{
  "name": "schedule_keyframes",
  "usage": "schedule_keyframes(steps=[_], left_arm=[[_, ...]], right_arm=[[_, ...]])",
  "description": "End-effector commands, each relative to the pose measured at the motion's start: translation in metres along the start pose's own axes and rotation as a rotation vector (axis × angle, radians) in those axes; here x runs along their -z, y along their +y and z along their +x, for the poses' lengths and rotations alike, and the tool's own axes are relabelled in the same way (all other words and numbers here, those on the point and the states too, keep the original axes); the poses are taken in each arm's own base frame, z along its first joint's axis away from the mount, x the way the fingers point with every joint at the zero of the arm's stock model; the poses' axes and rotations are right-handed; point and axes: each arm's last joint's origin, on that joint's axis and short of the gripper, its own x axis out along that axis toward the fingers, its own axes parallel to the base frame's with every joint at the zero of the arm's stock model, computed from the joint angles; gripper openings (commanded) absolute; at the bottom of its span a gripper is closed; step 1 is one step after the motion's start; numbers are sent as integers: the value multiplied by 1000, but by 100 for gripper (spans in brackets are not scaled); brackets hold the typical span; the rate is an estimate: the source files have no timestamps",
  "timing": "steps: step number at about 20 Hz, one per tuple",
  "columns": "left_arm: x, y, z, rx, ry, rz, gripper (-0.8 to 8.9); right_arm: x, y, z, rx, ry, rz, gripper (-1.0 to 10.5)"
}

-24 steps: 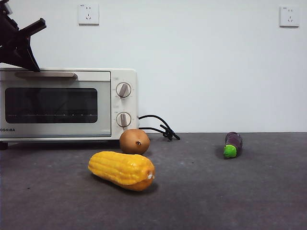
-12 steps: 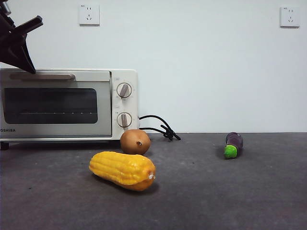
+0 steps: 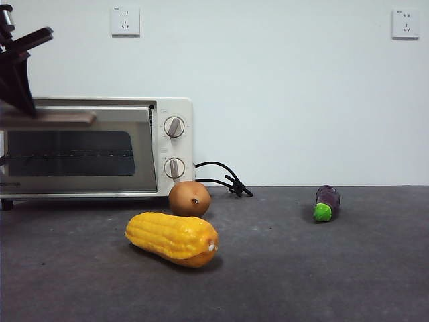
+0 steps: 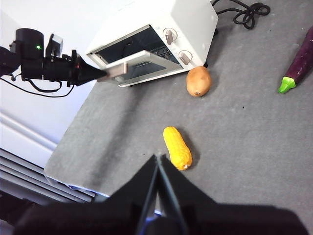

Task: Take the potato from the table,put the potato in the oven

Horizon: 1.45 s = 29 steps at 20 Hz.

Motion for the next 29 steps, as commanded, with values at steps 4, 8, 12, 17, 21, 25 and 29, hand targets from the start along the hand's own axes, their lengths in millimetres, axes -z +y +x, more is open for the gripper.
schedule_keyframes(steps=[4,8,12,17,21,25,29], left_arm=[[15,4,27,-186,125,117,-6],[19,0,28,-219,153,135,-6],[22,-4,29,-281,181,184,-6],[29,-5,28,-294,250,208,-6],[34,-4,26,-297,312,212,-6],[39,-4,25,-298,362,213,-6],[41,-7,24,-191,375,193,-6]], right_arm=[[1,0,0,-13,13,-31,1],[2,0,0,-11,20,-33,1],[2,0,0,-11,21,-37,1],[2,0,0,-11,20,-46,1],[2,0,0,-11,20,-60,1],[2,0,0,-12,21,-59,1],[1,2,0,-61,24,-68,1]])
